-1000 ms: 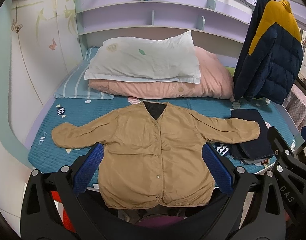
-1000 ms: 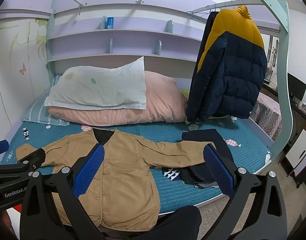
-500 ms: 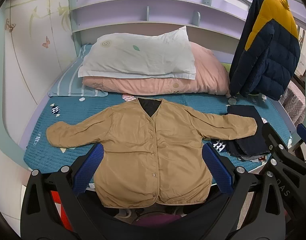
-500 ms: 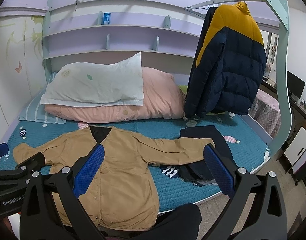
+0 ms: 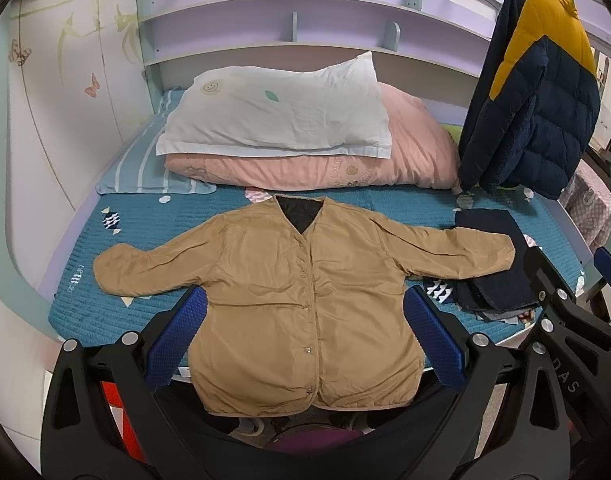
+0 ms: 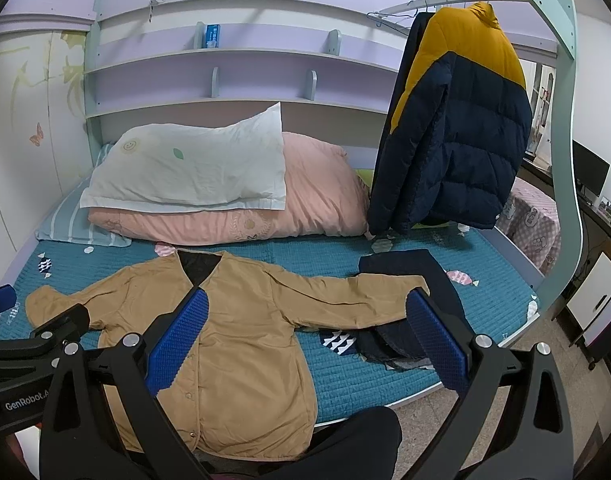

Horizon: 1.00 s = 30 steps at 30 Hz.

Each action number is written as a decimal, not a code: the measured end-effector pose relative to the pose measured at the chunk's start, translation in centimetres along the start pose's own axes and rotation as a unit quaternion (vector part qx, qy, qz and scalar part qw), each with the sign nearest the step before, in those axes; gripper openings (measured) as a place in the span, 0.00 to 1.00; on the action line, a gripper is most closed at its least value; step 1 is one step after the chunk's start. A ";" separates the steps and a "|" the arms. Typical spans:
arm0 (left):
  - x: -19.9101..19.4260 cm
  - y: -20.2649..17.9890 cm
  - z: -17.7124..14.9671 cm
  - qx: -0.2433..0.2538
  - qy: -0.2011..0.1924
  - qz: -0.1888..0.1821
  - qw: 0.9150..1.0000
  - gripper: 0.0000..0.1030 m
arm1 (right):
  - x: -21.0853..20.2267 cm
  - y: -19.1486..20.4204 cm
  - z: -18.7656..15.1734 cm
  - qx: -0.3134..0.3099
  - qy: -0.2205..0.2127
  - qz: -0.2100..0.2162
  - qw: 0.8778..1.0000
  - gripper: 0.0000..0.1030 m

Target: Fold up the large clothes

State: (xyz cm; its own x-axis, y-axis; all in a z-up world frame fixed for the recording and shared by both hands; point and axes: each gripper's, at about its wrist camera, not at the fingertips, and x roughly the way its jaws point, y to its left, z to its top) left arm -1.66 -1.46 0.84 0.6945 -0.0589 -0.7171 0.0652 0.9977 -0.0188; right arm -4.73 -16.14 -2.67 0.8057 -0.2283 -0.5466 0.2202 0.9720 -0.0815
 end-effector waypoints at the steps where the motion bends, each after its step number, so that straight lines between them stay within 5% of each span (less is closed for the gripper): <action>1: 0.0 0.1 0.0 0.000 -0.001 0.003 1.000 0.96 | 0.0 0.0 -0.1 0.000 0.000 0.001 1.000 0.93; 30: 0.6 1.3 -0.6 -0.010 0.006 0.000 1.000 0.96 | -0.1 0.3 -0.5 -0.005 0.001 0.013 1.000 0.93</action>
State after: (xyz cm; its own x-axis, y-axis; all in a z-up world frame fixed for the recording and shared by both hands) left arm -1.61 -0.16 -0.01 0.6865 -0.0588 -0.7248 0.0504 0.9982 -0.0333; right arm -5.05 -15.81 -3.03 0.8095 -0.2028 -0.5510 0.1933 0.9782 -0.0761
